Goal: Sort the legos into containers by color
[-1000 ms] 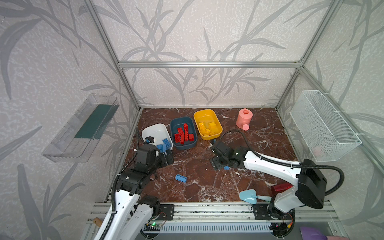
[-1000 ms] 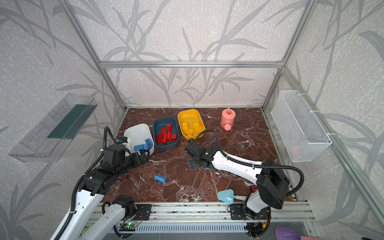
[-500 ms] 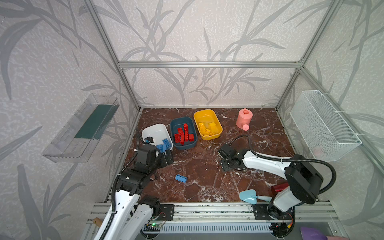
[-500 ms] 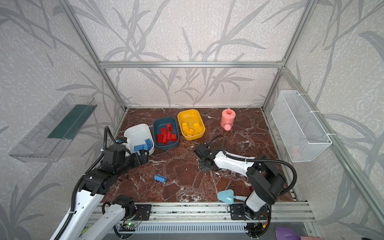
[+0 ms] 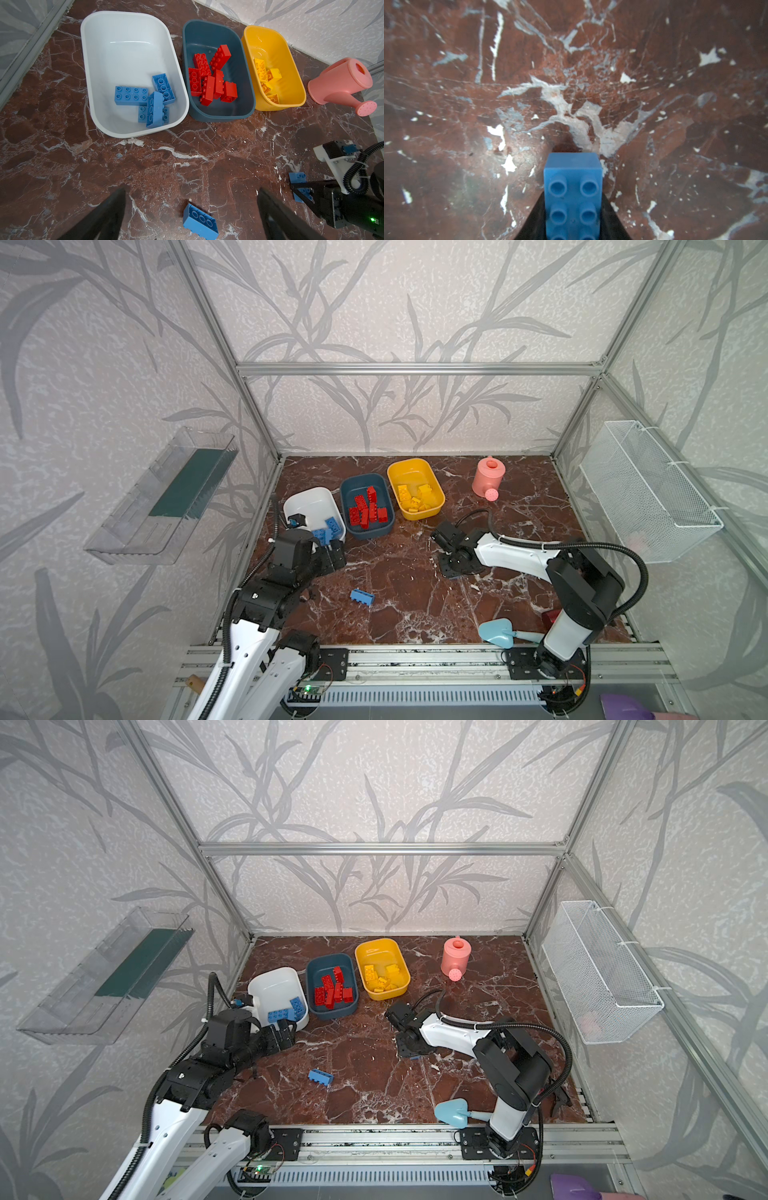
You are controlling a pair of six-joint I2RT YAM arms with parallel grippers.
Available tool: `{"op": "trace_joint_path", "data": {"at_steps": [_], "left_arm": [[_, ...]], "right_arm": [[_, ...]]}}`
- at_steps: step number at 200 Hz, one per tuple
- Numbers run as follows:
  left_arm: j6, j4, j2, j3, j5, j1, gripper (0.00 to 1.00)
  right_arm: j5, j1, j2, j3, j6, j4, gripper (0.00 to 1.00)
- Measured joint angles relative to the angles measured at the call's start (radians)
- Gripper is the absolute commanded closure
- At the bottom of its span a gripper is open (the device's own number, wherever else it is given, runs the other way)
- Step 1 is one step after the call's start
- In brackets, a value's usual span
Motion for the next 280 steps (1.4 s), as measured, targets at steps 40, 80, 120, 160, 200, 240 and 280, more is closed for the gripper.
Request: {"op": "trace_joint_path", "data": {"at_steps": [40, 80, 120, 160, 200, 240, 280], "left_arm": [[-0.004, 0.001, -0.142, 0.0, -0.049, 0.0, 0.03], [-0.013, 0.001, -0.298, -0.001, -0.121, 0.0, 0.03], [-0.026, -0.005, -0.311, -0.001, -0.169, 0.0, 0.04], [-0.033, -0.008, -0.311, -0.001, -0.204, 0.0, 0.04], [-0.033, -0.01, -0.307, -0.001, -0.209, -0.001, 0.05], [-0.033, -0.011, -0.252, -0.001, -0.207, -0.001, 0.04], [-0.034, -0.024, -0.146, 0.001, -0.184, -0.013, 0.04]], "right_arm": [[-0.102, 0.056, 0.008, 0.173, -0.066, -0.017, 0.76], [-0.287, 0.109, 0.156, 0.483, -0.129, 0.018, 0.77], [-0.402, 0.154, 0.445, 0.905, -0.171, 0.0, 0.77], [-0.438, 0.197, 0.792, 1.442, -0.207, -0.123, 0.76], [-0.442, 0.209, 1.029, 1.762, -0.203, -0.188, 0.51], [-0.433, 0.201, 1.007, 1.675, -0.202, -0.148, 0.29], [-0.416, 0.196, 0.893, 1.553, -0.219, -0.133, 0.27]]}}
